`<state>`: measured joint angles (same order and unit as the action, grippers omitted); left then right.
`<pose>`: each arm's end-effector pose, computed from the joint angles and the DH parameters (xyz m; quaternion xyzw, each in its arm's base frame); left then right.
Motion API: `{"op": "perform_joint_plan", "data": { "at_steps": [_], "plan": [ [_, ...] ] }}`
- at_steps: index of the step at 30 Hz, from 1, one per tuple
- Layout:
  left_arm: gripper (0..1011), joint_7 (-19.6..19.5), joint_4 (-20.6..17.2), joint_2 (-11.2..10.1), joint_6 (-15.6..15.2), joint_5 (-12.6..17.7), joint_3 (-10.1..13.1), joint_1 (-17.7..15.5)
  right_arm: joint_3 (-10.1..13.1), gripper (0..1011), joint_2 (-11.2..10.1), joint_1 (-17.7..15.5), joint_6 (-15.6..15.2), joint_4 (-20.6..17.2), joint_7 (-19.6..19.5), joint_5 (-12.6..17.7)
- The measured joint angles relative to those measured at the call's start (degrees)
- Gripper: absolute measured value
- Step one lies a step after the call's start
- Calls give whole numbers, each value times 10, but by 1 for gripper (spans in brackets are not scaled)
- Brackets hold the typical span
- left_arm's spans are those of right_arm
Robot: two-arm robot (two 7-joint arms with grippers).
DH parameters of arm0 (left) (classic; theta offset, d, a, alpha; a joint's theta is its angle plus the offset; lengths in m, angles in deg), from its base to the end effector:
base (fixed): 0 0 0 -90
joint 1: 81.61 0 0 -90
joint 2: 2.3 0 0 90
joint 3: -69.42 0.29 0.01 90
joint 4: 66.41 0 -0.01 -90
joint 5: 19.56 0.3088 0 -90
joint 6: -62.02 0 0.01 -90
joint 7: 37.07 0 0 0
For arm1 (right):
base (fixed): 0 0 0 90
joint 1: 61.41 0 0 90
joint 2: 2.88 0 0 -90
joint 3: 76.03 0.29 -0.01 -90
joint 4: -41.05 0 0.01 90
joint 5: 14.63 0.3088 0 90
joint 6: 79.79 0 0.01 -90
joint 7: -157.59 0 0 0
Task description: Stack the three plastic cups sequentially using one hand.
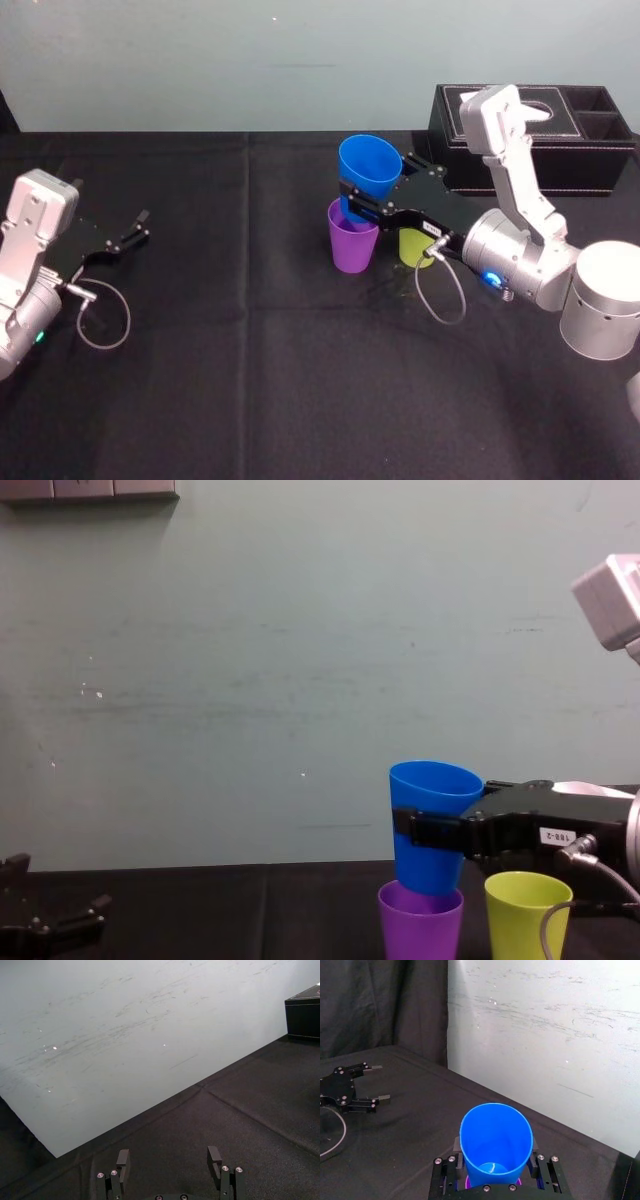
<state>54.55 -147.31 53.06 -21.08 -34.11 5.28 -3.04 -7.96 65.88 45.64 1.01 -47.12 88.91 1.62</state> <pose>0.3581 0.0827 -0.3023 0.1415 -0.1324 0.5800 0.7913 0.3891 0.0017 -0.2312 -0.0745 -0.0404 -0.4226 0.9024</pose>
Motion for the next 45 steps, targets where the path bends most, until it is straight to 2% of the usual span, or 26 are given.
{"op": "perform_joint_plan", "data": {
  "at_steps": [16, 45],
  "plan": [
    [1011, 0, 0, 0, 0, 0, 0, 0, -4, 720, 14, 13, 5, 30, 0, -5],
    [1011, 0, 0, 0, 0, 0, 0, 0, -9, 720, 21, 18, 8, 55, 4, -14]
  ]
}}
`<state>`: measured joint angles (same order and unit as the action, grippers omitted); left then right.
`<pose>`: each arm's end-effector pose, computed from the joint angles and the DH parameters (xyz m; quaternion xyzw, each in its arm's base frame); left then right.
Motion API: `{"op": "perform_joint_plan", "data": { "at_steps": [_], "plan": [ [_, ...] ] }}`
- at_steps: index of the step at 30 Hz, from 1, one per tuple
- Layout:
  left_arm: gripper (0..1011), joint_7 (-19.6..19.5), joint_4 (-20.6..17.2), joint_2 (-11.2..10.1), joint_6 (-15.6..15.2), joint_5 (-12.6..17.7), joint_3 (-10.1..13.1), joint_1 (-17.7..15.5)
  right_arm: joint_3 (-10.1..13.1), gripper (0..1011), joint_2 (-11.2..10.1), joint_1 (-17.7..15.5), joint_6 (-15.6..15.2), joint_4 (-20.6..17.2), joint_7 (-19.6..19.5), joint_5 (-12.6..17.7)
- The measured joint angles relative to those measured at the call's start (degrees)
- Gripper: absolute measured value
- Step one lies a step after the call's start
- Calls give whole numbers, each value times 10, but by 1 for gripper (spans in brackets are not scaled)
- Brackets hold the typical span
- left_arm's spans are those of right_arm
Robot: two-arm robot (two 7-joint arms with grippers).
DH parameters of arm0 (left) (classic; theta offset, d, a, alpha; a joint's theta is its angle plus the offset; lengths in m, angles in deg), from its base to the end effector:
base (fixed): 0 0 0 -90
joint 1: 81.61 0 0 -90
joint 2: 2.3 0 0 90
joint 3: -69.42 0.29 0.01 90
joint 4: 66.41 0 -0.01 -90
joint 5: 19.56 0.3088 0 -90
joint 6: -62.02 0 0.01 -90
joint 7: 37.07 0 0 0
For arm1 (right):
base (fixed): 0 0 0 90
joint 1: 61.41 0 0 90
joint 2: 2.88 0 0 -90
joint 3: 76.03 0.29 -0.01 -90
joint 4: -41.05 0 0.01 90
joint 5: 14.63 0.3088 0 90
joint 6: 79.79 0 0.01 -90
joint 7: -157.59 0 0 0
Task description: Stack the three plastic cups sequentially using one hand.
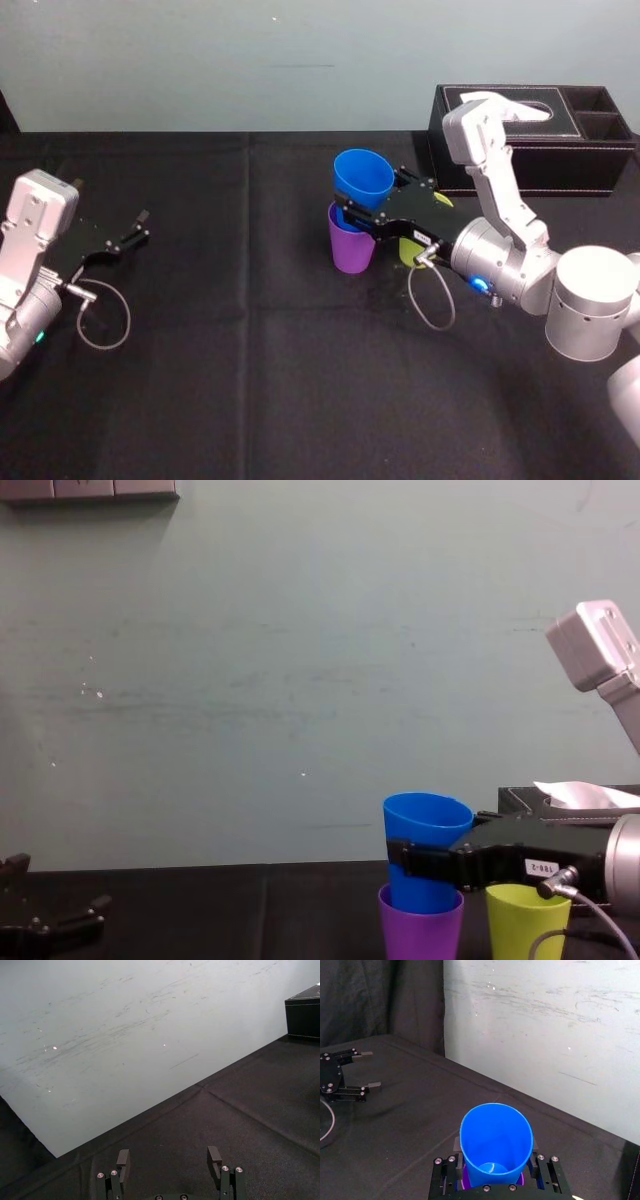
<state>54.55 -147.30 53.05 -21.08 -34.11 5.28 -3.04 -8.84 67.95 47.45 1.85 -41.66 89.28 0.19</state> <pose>0.3581 0.0828 -0.3023 0.1416 -0.1324 0.5800 0.7912 0.4008 0.0070 -0.2480 -0.0885 -0.0270 -0.4248 0.9005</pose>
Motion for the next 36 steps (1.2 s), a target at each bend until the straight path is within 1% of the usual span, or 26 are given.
{"op": "perform_joint_plan", "data": {
  "at_steps": [14, 16, 18, 20, 21, 26, 36],
  "plan": [
    [1011, 0, 0, 0, 0, 0, 0, 0, -1, 723, 0, 0, 0, 1, 0, -2],
    [1011, 0, 0, 0, 0, 0, 0, 0, 0, 749, 0, 0, 0, 1, 0, -2],
    [1011, 0, 0, 0, 0, 0, 0, 0, 0, 823, 0, 0, 0, 1, 0, -2],
    [1011, 0, 0, 0, 0, 0, 0, 0, 0, 842, 0, 0, 0, 1, 0, -2],
    [1012, 0, 0, 0, 0, 0, 0, 0, 0, 895, 0, 0, 0, 1, 0, -2],
    [1011, 0, 0, 0, 0, 0, 0, 0, 0, 998, 0, 0, 0, 1, 0, -2],
    [1011, 0, 0, 0, 0, 0, 0, 0, 0, 1000, 0, 0, 0, 0, 0, -1]
  ]
}}
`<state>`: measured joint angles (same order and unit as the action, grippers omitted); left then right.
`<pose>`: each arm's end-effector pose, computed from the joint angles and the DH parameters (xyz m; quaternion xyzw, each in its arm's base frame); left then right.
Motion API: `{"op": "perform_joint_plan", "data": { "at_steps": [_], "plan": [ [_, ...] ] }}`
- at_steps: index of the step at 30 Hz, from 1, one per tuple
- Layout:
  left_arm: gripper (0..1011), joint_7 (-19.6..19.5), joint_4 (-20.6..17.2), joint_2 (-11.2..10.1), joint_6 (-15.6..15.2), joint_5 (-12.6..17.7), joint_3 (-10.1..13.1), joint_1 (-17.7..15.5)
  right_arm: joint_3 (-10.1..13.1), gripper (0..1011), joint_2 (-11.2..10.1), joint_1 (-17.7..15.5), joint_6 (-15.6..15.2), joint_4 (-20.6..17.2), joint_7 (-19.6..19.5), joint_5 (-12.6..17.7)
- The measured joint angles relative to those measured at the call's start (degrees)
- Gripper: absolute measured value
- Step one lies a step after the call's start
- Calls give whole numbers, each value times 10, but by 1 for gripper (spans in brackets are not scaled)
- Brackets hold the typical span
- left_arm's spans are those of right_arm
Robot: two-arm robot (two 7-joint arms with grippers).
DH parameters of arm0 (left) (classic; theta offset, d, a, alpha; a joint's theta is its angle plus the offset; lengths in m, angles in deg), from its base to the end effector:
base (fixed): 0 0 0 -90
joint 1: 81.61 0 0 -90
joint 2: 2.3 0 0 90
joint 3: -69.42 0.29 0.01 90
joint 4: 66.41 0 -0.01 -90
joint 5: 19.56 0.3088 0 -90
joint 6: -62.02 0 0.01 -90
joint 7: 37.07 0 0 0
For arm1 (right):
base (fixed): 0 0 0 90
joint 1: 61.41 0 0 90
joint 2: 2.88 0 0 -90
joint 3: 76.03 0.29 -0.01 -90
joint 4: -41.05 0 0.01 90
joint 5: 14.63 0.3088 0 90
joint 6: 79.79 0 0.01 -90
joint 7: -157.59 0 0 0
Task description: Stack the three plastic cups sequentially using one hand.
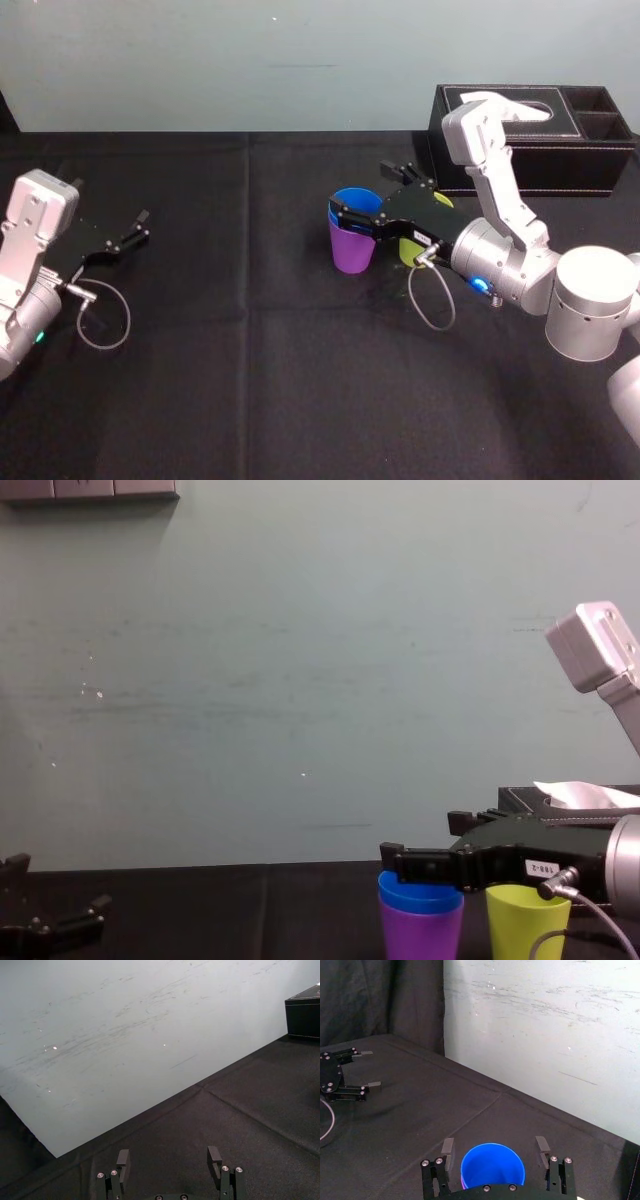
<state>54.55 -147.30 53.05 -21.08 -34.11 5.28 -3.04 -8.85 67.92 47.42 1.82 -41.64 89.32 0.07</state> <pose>0.3581 0.0828 -0.3023 0.1416 -0.1324 0.5800 0.7912 0.4007 0.0068 -0.2483 -0.0900 -0.0272 -0.4246 0.9005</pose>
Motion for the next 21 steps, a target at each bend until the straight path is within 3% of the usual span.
{"op": "perform_joint_plan", "data": {
  "at_steps": [6, 11, 21],
  "plan": [
    [1011, 0, 0, 0, 0, 0, 0, 0, 15, 1000, -10, -26, 5, -30, -14, -1],
    [1011, 0, 0, 0, 0, 0, 0, 0, 47, 1000, -27, -71, 10, -72, -35, 1],
    [1011, 0, 0, 0, 0, 0, 0, 0, 88, 1000, -44, -125, 20, -103, -45, 10]
  ]
}}
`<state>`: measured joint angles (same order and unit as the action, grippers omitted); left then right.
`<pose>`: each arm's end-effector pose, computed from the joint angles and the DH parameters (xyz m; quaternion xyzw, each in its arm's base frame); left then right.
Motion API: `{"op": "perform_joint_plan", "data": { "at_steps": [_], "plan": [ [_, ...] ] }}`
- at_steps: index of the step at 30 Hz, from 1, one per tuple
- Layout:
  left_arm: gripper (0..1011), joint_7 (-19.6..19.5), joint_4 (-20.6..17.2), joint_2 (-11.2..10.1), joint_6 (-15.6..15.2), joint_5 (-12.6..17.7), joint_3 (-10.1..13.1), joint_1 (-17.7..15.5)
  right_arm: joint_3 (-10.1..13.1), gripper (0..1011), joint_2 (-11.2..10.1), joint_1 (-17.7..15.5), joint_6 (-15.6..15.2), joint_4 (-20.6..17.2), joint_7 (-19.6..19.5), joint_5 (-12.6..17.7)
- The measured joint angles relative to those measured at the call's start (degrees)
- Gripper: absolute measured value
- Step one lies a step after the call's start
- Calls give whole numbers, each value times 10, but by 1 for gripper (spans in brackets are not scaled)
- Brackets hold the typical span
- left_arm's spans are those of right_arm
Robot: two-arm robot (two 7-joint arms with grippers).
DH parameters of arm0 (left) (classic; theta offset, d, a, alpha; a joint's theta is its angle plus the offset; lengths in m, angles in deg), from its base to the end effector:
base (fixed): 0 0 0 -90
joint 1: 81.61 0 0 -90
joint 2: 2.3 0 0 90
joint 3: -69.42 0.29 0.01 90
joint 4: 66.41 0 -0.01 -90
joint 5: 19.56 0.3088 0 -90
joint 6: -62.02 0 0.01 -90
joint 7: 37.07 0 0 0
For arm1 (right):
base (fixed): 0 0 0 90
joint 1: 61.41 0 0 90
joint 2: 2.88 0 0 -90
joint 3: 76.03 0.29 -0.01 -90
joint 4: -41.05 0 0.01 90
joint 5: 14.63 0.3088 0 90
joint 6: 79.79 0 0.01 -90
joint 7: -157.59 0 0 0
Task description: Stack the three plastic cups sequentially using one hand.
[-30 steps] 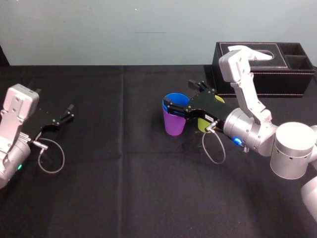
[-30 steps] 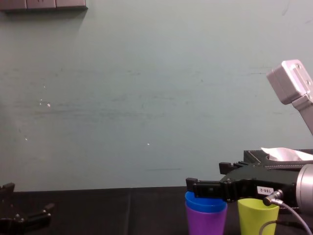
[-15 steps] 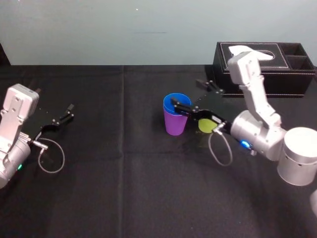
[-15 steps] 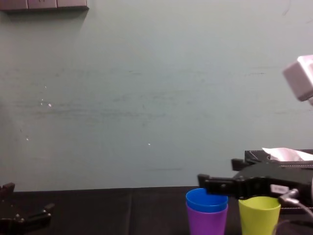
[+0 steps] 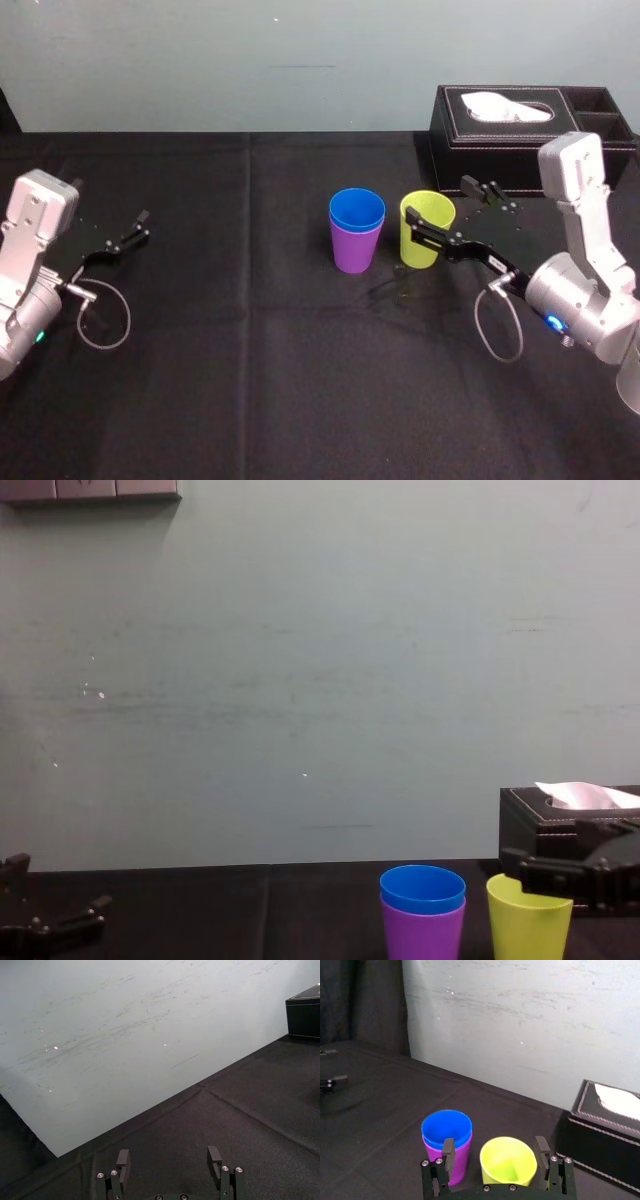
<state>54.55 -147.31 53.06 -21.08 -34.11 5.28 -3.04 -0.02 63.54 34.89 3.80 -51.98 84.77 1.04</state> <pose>0.3581 0.0827 -0.3023 0.1415 -0.1324 0.5800 0.7913 0.3492 -0.0406 -0.2556 -0.0733 -0.0328 -0.4947 0.8653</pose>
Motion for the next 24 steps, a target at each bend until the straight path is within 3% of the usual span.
{"op": "perform_joint_plan", "data": {
  "at_steps": [9, 24],
  "plan": [
    [1011, 0, 0, 0, 0, 0, 0, 0, 14, 1000, 2, -16, 4, 17, 1, 5],
    [1011, 0, 0, 0, 0, 0, 0, 0, 7, 1000, 13, -2, -1, 73, 15, 9]
  ]
}}
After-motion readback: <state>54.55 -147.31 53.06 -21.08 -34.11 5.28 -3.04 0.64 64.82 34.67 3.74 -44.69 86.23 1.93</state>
